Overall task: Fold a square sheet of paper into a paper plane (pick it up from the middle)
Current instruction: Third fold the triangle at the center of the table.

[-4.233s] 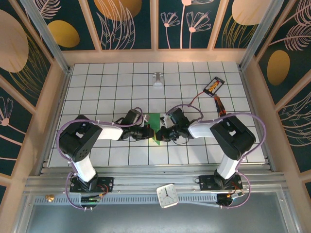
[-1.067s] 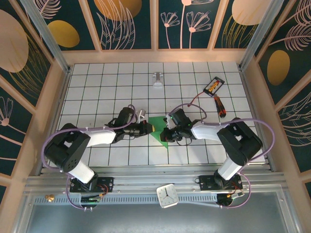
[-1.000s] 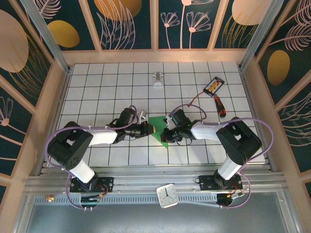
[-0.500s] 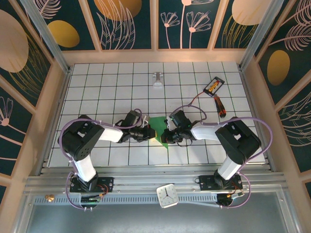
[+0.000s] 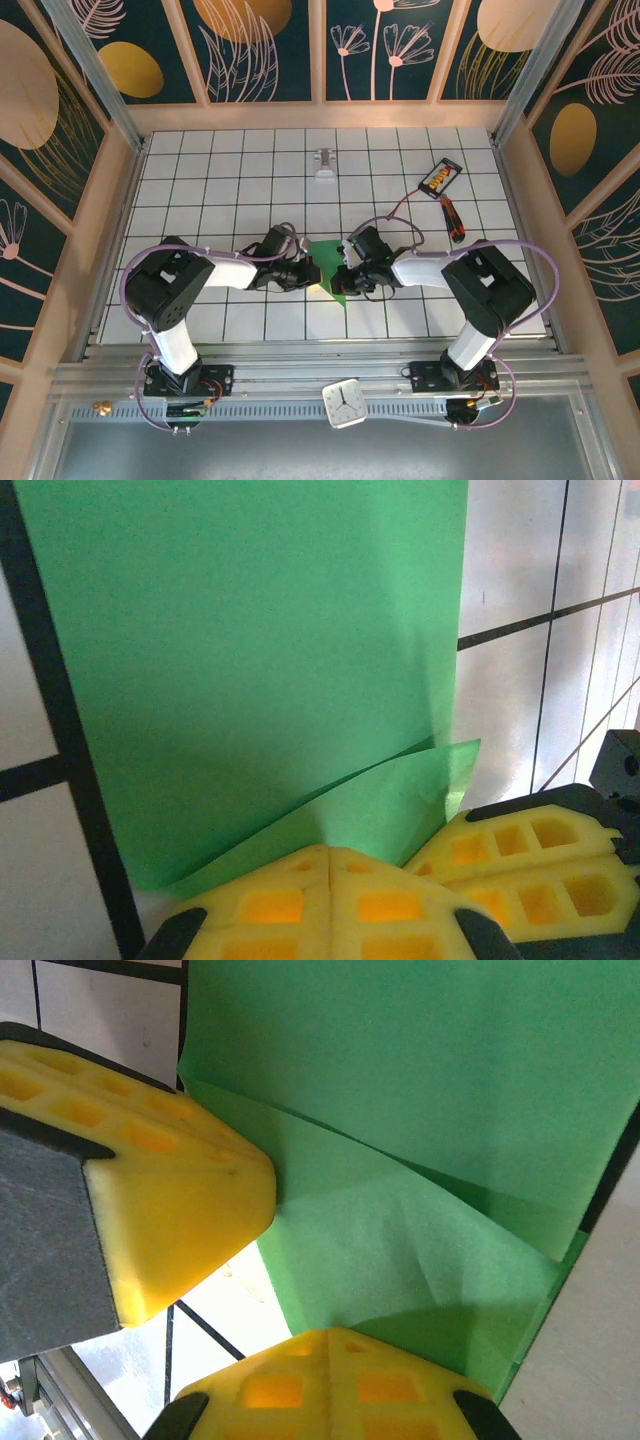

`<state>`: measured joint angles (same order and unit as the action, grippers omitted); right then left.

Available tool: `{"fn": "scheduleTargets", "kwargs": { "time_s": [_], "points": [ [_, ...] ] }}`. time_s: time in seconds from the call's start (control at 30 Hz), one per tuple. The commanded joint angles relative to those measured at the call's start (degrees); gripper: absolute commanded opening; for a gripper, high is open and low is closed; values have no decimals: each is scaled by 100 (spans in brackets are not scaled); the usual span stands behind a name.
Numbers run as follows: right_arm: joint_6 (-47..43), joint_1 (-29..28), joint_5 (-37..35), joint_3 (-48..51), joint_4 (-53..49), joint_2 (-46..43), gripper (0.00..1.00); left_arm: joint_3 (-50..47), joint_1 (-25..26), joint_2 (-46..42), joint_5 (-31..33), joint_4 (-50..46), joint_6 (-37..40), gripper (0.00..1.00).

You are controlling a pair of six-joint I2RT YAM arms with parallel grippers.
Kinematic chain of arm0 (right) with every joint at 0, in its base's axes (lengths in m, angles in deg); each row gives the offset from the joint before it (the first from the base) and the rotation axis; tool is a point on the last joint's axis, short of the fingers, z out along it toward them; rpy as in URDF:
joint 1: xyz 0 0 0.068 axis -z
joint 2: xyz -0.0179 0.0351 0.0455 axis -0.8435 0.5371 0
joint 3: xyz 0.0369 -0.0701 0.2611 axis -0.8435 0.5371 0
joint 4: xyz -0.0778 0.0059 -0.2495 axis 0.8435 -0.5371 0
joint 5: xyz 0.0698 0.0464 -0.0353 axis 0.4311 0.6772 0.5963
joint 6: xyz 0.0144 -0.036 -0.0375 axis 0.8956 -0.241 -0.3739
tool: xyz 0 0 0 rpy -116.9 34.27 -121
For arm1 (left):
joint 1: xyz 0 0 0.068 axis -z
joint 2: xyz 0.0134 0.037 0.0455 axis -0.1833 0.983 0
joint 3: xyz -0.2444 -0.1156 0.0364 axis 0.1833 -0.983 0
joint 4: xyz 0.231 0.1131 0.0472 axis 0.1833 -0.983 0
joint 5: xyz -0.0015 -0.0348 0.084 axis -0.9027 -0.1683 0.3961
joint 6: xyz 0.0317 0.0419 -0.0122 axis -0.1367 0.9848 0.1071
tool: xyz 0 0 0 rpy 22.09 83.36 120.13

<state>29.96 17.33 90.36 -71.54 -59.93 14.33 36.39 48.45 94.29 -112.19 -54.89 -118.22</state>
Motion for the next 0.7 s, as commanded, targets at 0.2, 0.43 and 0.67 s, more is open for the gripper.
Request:
{"fn": "scheduleTargets", "kwargs": {
  "time_s": [0.2,0.43,0.67],
  "points": [
    [-143,-145,-870,241,-1013,505,0,378,-246,226,1272,-1162,499,0],
    [-127,-174,-904,285,-1017,571,0,489,-318,251,1463,-1412,661,0],
    [-140,-213,-953,347,-1034,629,0,480,-561,207,1419,-1395,725,0]
  ]
}}
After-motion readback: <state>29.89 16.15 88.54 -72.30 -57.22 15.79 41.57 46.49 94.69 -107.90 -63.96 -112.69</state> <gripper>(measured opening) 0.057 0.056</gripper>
